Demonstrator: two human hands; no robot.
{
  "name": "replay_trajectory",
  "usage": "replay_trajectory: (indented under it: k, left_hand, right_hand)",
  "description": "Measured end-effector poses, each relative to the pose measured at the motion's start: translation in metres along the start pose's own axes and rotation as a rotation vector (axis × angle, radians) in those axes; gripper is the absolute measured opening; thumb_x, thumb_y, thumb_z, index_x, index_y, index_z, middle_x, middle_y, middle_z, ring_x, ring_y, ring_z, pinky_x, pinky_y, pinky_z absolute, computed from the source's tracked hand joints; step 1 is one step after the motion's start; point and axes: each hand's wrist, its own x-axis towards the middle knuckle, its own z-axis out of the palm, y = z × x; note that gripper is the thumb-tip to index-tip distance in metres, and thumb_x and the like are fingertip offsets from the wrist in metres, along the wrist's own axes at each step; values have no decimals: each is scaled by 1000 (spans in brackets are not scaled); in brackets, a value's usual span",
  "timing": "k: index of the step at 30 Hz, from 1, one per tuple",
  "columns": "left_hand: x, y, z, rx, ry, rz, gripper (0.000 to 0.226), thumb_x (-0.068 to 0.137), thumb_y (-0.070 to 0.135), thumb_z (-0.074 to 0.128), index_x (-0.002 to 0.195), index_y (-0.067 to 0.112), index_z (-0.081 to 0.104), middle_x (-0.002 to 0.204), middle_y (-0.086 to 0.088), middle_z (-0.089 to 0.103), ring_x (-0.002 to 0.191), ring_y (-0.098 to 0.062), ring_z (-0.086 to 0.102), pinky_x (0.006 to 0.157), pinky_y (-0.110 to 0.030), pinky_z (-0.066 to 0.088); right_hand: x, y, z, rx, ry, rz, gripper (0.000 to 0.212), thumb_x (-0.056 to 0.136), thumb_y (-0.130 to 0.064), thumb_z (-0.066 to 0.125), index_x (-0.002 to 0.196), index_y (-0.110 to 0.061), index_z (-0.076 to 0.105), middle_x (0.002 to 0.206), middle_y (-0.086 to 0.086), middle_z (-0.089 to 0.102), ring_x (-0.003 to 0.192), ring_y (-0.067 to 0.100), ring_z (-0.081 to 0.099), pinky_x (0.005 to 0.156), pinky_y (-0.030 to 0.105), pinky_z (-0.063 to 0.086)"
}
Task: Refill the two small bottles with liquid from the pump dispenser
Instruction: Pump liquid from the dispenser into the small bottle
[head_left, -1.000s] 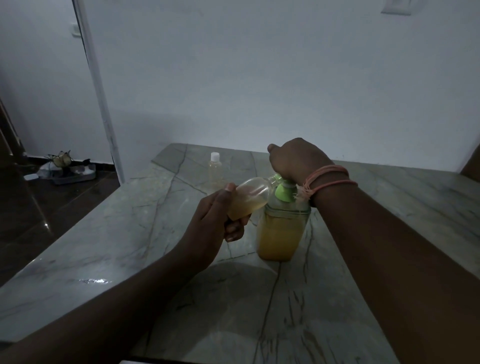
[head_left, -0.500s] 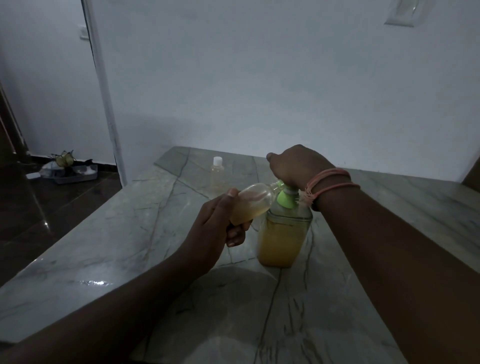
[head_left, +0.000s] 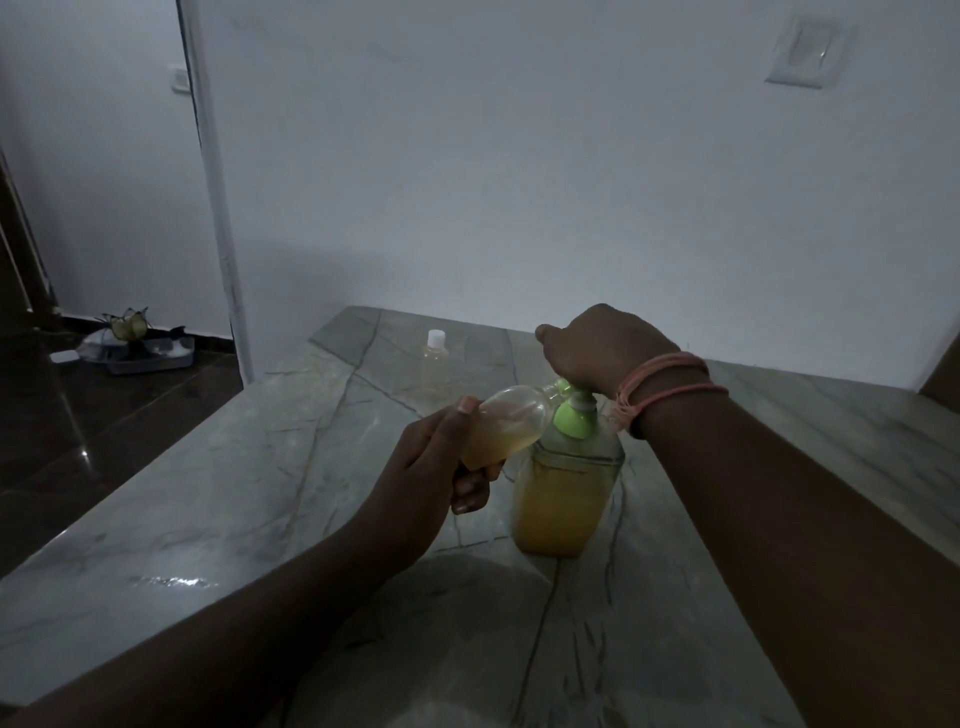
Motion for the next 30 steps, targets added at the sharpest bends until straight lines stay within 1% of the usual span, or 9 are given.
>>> replay_trajectory:
  k: [2,5,7,15,20,22,24,26,30]
  left_hand:
    - [1,-1,0,4,5,1,50,103,38,36,123,-2,59,66,-3,56,46,-10,40,43,-21,37]
    - [3,-3,-1,11,9,3,48,105,36,35,120,-3,59,64,-2,56,46,-10,40,43,-22,37]
    - [3,-3,-2,9,9,4,48,105,36,35,121,-4,58,64,-2,56,46,-10,40,43,-22,37]
    - [1,0,0,-4,17,1,47,106,37,36,122,-1,59,65,-2,57,47,-9,40,43,-21,37]
    - [2,-2,-1,-3,24,-11,47,106,36,36,119,-1,60,65,-4,56,47,-10,40,43,-22,36]
    - [2,-3,-1,0,22,-17,48,105,37,36,118,-2,60,65,-4,55,47,-10,40,43,-22,37]
    - [2,-3,-1,0,18,-15,49,105,38,36,121,-3,59,66,-4,56,46,-9,41,43,-21,37]
    - [2,-3,-1,9,15,-9,49,105,38,36,121,-3,58,65,-2,57,46,-7,42,43,-20,38]
    - [0,1,0,22,18,-13,51,104,38,36,121,-5,57,64,-1,56,47,-9,41,43,-21,37]
  right_hand:
    - [0,0,0,6,58,0,41,84,-53,46,67,-17,48,75,6,56,79,28,57,69,32,43]
    - [2,3,7,146,22,34,37,83,-47,49,74,-13,59,82,9,66,79,30,62,69,32,47]
    - [1,3,10,154,0,41,35,82,-45,50,75,-12,61,84,10,68,78,30,62,68,31,45]
    - [2,0,3,71,1,10,40,84,-51,48,64,-16,49,77,7,60,77,29,60,64,30,40]
    - [5,4,10,176,-53,60,34,84,-41,51,66,-12,56,68,6,58,66,24,56,51,26,32]
    - [4,4,9,158,-60,57,33,85,-39,51,67,-11,55,72,7,59,68,24,56,51,26,33]
    - [2,5,9,103,-76,21,32,89,-35,48,77,-7,59,81,9,59,76,28,57,55,28,39]
    - [1,5,10,72,-59,8,31,89,-36,46,86,-10,61,79,6,59,75,28,58,58,29,41]
    - [1,1,4,79,-69,30,37,84,-45,48,69,-12,54,70,5,57,76,27,59,60,29,38]
